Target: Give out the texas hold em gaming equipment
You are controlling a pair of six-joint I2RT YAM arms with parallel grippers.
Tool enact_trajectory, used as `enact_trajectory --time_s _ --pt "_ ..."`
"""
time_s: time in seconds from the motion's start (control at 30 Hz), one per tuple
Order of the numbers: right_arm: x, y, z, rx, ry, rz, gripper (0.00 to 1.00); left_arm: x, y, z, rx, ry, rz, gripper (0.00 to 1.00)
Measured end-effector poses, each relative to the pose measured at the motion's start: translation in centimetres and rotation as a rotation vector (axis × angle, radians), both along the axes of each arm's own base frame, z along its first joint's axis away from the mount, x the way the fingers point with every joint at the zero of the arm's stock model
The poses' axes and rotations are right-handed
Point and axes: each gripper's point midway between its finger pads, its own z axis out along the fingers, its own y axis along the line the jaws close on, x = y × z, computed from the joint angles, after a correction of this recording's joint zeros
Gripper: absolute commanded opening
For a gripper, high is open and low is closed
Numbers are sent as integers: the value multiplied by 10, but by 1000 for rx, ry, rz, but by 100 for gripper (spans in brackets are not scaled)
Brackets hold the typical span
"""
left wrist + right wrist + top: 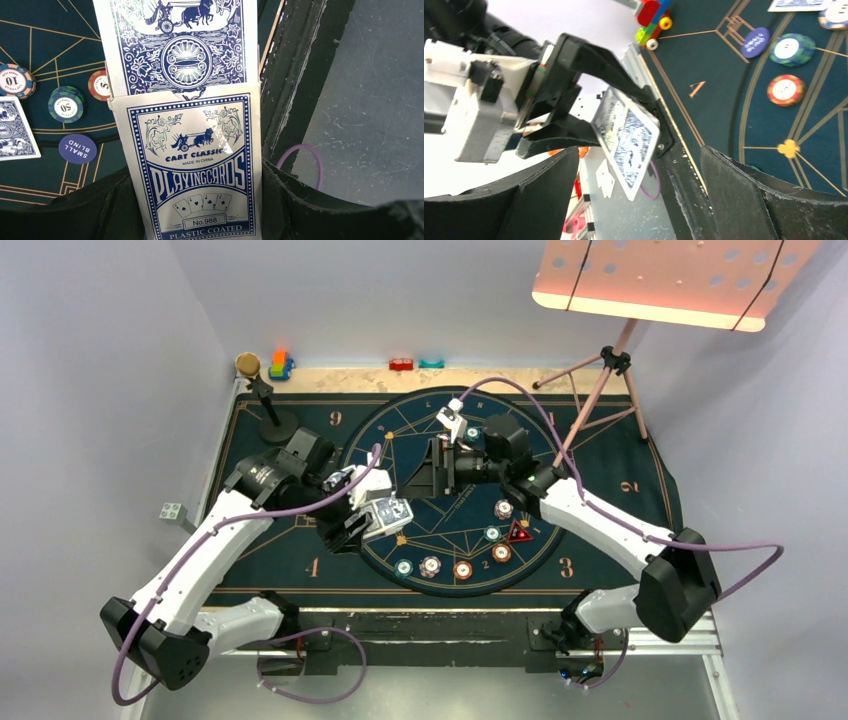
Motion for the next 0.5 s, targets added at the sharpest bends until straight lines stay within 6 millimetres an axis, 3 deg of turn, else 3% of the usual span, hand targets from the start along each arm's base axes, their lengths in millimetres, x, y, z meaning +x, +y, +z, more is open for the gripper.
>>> enact_trajectory --time_s 0.17,0.43,0.5 --pt "-15 19 4 50 0 90 97 1 -1 -1 2 4 1 0" --pt "-20 37 -23 26 81 136 98 7 -4 4 -14 -19 6 0" --pt "-21 38 -22 32 85 137 93 8 -4 4 -16 -24 5 0"
